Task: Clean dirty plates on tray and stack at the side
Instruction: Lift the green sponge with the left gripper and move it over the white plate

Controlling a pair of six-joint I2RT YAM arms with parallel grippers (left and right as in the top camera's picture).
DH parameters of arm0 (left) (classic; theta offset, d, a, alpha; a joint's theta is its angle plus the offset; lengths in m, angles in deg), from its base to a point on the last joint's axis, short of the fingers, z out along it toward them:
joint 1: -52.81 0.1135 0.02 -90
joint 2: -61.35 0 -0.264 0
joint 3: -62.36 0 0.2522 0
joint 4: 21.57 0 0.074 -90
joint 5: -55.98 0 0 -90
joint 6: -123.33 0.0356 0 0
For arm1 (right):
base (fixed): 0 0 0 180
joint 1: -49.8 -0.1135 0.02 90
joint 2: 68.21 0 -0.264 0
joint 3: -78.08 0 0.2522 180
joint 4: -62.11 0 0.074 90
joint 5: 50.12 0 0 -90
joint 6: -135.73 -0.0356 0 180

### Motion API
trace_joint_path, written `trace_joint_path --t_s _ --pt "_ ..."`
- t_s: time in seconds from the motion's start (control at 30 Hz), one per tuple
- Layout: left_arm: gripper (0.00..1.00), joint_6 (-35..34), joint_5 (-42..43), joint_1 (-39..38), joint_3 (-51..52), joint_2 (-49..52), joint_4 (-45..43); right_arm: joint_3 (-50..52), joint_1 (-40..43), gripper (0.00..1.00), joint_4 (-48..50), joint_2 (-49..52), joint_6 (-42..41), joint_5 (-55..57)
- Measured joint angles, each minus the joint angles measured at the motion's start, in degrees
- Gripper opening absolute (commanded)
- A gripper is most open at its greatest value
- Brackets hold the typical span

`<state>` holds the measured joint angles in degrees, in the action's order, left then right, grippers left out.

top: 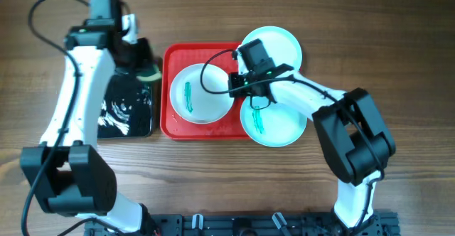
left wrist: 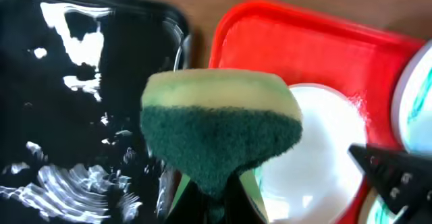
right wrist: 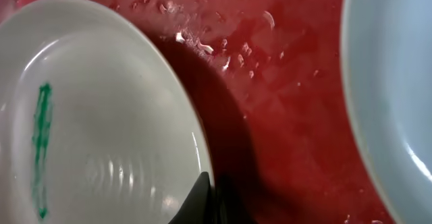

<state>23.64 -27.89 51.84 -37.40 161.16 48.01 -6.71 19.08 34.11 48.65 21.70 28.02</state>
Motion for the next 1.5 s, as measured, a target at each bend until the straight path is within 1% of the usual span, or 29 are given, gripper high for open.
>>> trace_joint_path --t_s 0.13,0.2,0.4,0.5,0.6,0.67,0.73,0.8,0.87,0.93,1.0,1.13,1.2,1.3,1.37,1.4,1.47,1.5 --pt "0.04 -5.97 -2.69 -7.3 3.08 1.46 -5.2 -0.07 -3.96 0.05 1.46 -0.09 -2.01 9.14" --pt "0.04 -8.2 -3.37 -9.94 4.39 3.89 -6.12 -0.07 -4.28 0.04 1.44 -0.09 -2.67 10.1" --pt "0.04 -10.62 -4.98 -12.07 6.71 12.39 -9.92 -0.07 -4.33 0.04 1.44 -0.09 -2.95 10.23" --pt "0.04 -10.84 -5.86 -12.11 7.23 14.71 -11.1 -0.07 -4.33 0.04 1.44 -0.09 -2.95 10.19" --pt "0.04 -10.84 -5.9 -12.35 7.32 14.84 -11.5 -0.07 -4.33 0.04 1.44 -0.09 -2.95 10.01" --pt "0.04 -9.22 -4.09 -12.66 7.32 14.91 -11.78 -0.07 -4.31 0.04 1.46 -0.09 -2.71 9.75" --pt "0.04 -4.79 1.77 -13.05 7.32 15.1 -11.28 -0.07 -3.74 0.04 1.49 -0.09 -2.51 8.22" --pt "0.04 0.5 9.01 -14.05 7.37 15.54 -8.52 -0.07 -2.43 0.04 1.31 -0.09 -2.27 4.59" --pt "0.04 3.91 12.28 -14.4 7.41 15.72 -5.53 -0.07 -1.01 0.04 0.74 -0.09 -1.64 1.25" --pt "0.04 6.67 13.64 -14.23 7.54 15.8 -3.04 -0.07 0.44 0.04 0.11 -0.09 -1.18 -1.57" --pt "0.04 6.19 11.54 -13.53 7.54 15.8 -2.67 -0.07 0.9 0.04 0.04 -0.09 -0.57 -2.73" --pt "0.04 -3.61 -5.05 -12.44 7.48 15.52 -3.85 -0.07 0.83 0.04 0.07 -0.09 -0.35 -3.56" --pt "0.04 -6.01 -10.93 -12.72 7.48 15.41 -6.99 -0.07 0.83 0.04 0.13 -0.09 -0.35 -3.8" --pt "0.04 -7.69 -15.82 -13.75 7.58 15.47 -13.55 -0.07 0.9 0.04 0.15 -0.09 -0.37 -3.74" --pt "0.04 -8.28 -16.33 -14.75 7.78 15.52 -17.75 -0.07 1.05 0.04 0.15 -0.09 -0.37 -3.74" --pt "0.04 -8.48 -15.08 -15.06 7.85 15.54 -19.69 -0.07 1.11 0.04 0.13 -0.09 -0.35 -3.69" --pt "0.04 -7.78 -10.29 -15.28 7.85 15.58 -21.53 -0.07 1.27 0.04 0.11 -0.09 -0.35 -3.61" --pt "0.04 -6.67 -6.01 -15.26 7.85 15.58 -21.86 -0.07 1.29 0.04 0.11 -0.09 -0.33 -3.58"
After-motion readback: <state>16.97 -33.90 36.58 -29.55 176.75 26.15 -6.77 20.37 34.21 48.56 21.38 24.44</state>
